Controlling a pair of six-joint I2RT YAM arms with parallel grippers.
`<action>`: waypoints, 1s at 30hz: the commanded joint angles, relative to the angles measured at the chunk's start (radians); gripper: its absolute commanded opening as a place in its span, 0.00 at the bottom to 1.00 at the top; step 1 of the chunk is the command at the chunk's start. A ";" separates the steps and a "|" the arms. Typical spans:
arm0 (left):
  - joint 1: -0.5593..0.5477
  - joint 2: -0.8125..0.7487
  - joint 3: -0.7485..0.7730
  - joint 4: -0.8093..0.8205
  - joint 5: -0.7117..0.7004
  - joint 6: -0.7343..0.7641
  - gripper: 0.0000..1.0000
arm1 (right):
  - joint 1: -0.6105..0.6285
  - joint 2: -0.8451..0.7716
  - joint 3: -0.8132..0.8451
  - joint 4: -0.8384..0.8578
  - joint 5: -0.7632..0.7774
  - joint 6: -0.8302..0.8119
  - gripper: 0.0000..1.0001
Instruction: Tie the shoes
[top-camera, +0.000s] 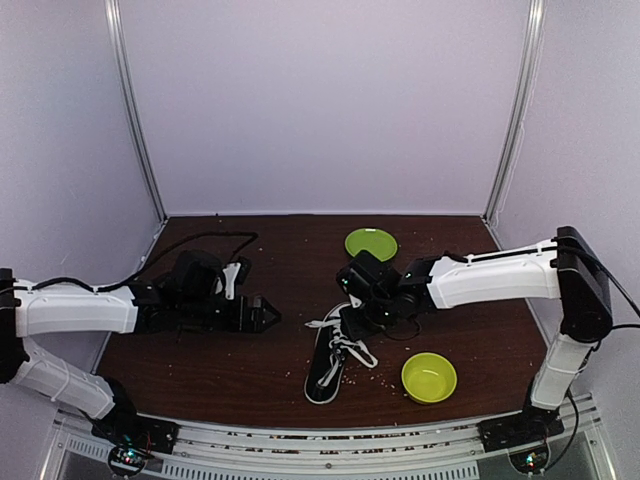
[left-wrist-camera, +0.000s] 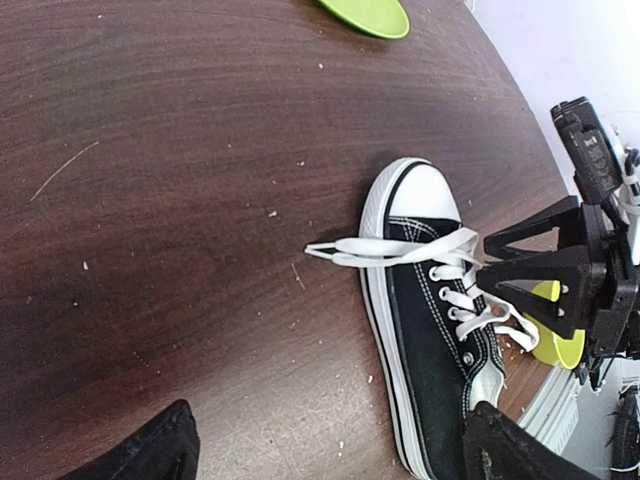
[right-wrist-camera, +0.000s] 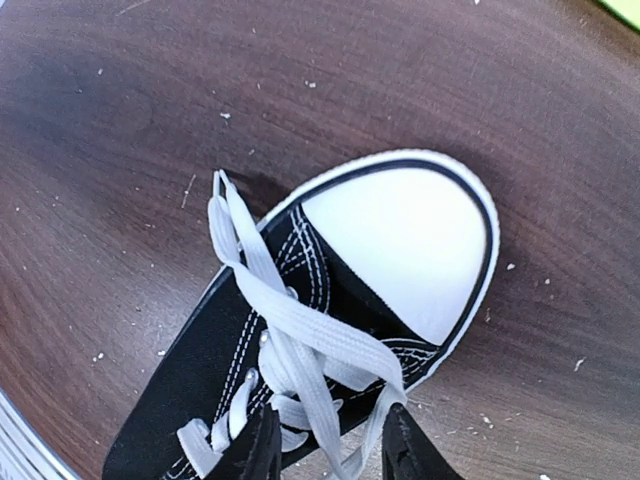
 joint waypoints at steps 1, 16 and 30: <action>-0.005 -0.019 -0.014 0.004 -0.020 -0.011 0.94 | -0.009 0.022 0.025 0.031 -0.040 -0.013 0.33; -0.050 0.092 0.186 -0.095 -0.030 0.168 0.94 | -0.010 -0.321 -0.156 -0.037 0.083 0.070 0.00; -0.249 0.522 0.637 -0.349 -0.191 0.331 0.76 | -0.008 -0.654 -0.556 0.051 0.174 0.349 0.04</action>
